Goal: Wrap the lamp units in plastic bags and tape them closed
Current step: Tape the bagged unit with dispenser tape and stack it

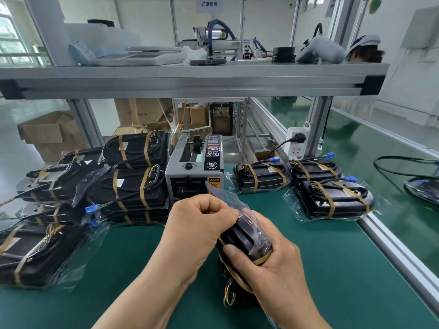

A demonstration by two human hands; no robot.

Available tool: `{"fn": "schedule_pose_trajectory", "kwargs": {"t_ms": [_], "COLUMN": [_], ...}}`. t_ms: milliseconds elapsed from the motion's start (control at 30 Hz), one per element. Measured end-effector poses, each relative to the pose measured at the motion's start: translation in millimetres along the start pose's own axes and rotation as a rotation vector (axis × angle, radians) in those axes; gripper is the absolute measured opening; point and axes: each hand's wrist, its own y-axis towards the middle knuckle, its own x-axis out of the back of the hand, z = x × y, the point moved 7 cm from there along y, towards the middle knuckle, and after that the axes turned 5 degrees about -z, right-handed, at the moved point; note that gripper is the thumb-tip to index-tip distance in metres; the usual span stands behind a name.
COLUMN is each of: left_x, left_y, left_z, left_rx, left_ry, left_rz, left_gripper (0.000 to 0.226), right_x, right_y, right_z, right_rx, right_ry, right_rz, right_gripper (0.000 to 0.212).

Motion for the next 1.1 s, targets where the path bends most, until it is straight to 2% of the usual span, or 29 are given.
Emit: {"fn": "schedule_pose_trajectory", "kwargs": {"t_ms": [267, 467, 767, 900, 1100], "left_x": [0.6, 0.6, -0.6, -0.4, 0.8], "left_y": [-3.5, -0.9, 3.9, 3.7, 2.3], "left_z": [-3.7, 3.0, -2.4, -1.9, -2.4], "left_rx": [-0.022, 0.071, 0.037, 0.039, 0.019], "left_ry": [0.054, -0.098, -0.020, -0.007, 0.008], "left_rz": [-0.055, 0.012, 0.108, 0.089, 0.058], "left_gripper": [0.013, 0.016, 0.017, 0.011, 0.019], "right_x": [2.1, 1.7, 1.1, 0.9, 0.4], "right_y": [1.5, 0.6, -1.8, -2.1, -1.6], "right_z": [-0.1, -1.7, -2.1, -2.8, -2.9], "right_rx": [-0.010, -0.027, -0.038, -0.040, -0.029], "right_ry": [0.006, -0.001, 0.001, 0.009, 0.009], "right_rz": [-0.016, -0.009, -0.004, -0.004, -0.004], "right_gripper": [0.062, 0.065, 0.068, 0.068, 0.065]}}
